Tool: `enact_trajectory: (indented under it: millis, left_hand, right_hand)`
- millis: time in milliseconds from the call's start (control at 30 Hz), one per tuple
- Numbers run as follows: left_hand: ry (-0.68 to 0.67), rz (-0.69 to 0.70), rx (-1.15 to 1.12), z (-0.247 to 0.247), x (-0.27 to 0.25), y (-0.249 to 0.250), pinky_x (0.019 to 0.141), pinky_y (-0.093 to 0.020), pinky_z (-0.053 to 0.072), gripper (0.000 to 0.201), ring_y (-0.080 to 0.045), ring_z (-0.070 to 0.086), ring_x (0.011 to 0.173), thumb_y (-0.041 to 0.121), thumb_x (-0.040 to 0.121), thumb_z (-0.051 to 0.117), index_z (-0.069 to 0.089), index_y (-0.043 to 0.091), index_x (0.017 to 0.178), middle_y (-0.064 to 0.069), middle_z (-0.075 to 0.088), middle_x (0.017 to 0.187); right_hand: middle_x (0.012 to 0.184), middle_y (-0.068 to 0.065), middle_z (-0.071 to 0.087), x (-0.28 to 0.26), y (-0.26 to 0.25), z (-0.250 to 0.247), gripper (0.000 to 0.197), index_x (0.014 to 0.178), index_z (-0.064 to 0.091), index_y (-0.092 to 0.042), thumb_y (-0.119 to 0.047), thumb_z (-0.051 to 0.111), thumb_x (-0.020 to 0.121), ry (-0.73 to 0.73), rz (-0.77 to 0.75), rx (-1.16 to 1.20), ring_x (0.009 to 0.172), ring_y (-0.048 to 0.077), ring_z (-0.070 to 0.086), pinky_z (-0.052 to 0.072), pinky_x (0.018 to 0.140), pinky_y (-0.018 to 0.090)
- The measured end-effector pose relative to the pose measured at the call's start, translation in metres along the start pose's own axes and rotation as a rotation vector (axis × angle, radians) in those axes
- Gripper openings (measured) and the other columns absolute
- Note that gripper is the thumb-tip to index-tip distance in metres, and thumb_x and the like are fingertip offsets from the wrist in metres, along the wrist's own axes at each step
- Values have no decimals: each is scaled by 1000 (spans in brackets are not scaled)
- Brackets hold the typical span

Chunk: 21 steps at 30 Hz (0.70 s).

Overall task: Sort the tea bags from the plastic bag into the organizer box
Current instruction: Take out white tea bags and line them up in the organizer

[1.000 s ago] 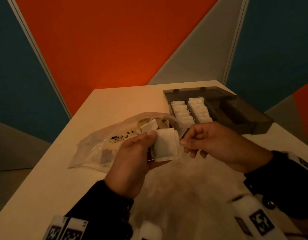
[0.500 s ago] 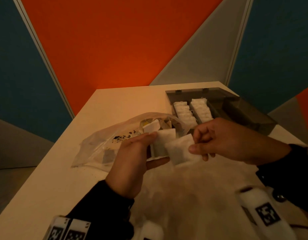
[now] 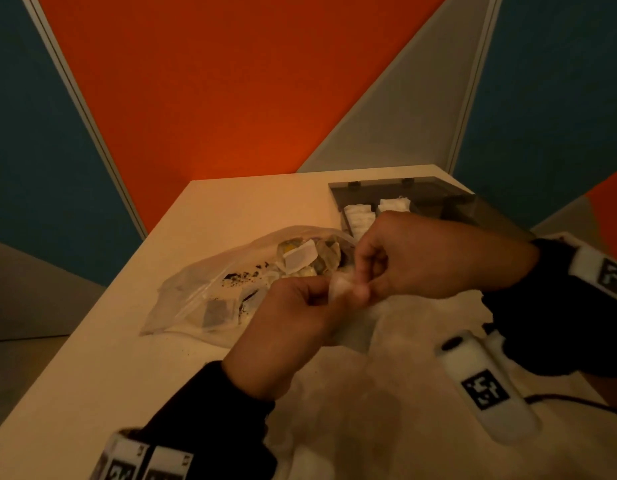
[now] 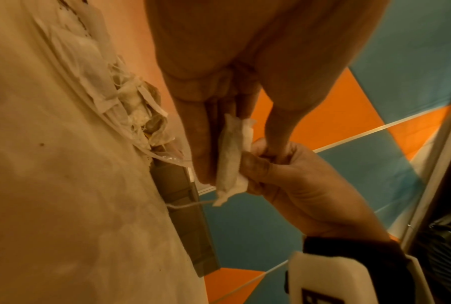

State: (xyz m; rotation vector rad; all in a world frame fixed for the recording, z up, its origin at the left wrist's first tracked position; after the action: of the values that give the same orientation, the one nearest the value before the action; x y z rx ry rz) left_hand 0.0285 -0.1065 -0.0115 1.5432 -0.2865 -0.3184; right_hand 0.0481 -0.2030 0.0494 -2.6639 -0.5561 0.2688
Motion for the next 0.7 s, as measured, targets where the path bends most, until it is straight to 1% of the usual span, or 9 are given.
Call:
enact_trajectory:
  millis: [33,67,167,333,467,533,600,667,700]
  left_hand:
    - [-19,24,27,0,0,0,87,-59,50,29,-49,64,95,27,83,68,75,3,98,-23,73,95]
    - [-32,33,47,-1,0,-1,85,-57,52,22,-47,67,92,19,85,68,75,3,98,-22,73,94]
    - [-79,30,104,-2,-2,-6,81,-43,59,16,-31,73,85,5,89,63,75,2,100,-15,76,91]
    - [-139,6,95,1,-4,-8,76,-36,60,17,-29,73,85,3,88,62,76,5,98,-15,76,92]
    - [-149,-25,15,4,-4,-7,74,-36,60,19,-29,73,86,2,88,62,78,8,96,-15,76,94]
    - [-128,-29,-5,2,-5,-6,75,-37,60,19,-30,73,86,1,88,62,77,7,97,-15,76,94]
    - [-86,-26,-2,-2,-4,-5,75,-37,61,18,-29,73,85,1,88,61,76,5,97,-15,76,93]
    - [-49,-26,3,-7,-3,-5,76,-37,61,17,-31,73,86,1,88,62,74,2,99,-15,76,93]
    - [-36,-28,6,-9,-3,-5,77,-39,60,17,-32,72,88,1,88,62,74,1,100,-15,76,94]
  right_hand:
    - [77,-11,69,0,-1,0,7,82,74,-26,-30,78,79,-10,-5,-1,69,0,62,51,63,16]
    - [78,-11,69,0,-2,0,7,83,74,-26,-31,77,79,-30,-12,-12,70,1,62,51,64,16]
    - [76,-13,69,-4,-3,-5,5,83,74,-27,-32,75,82,-110,-40,-72,70,-3,61,48,62,15]
    - [78,-16,71,4,4,-25,4,83,74,-30,-33,73,84,-87,-66,-108,75,-2,62,46,67,15]
    - [79,-15,69,20,23,-3,5,88,74,-26,-30,71,87,-119,-10,-130,75,-2,62,48,66,15]
    - [88,-12,69,22,33,8,10,98,71,-28,-26,69,89,-139,22,-159,81,4,64,54,72,21]
    - [93,-9,68,17,31,-3,20,105,68,-30,-17,65,91,-6,17,-119,82,5,63,54,72,21]
    - [87,-8,68,7,21,-25,19,104,68,-26,-13,61,93,190,-10,88,75,2,65,54,62,17]
    - [85,-7,69,1,18,-31,14,103,68,-25,-17,61,93,229,-9,199,72,3,66,53,58,16]
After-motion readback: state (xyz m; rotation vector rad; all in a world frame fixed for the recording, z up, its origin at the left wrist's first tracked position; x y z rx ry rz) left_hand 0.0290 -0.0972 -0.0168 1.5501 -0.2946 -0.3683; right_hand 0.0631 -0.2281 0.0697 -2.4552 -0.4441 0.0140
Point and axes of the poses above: each hand's wrist, its own x-axis towards the middle knuckle, its own z-axis out of the palm, y = z × x, the point moved 9 cm from there along x, towards the middle knuckle
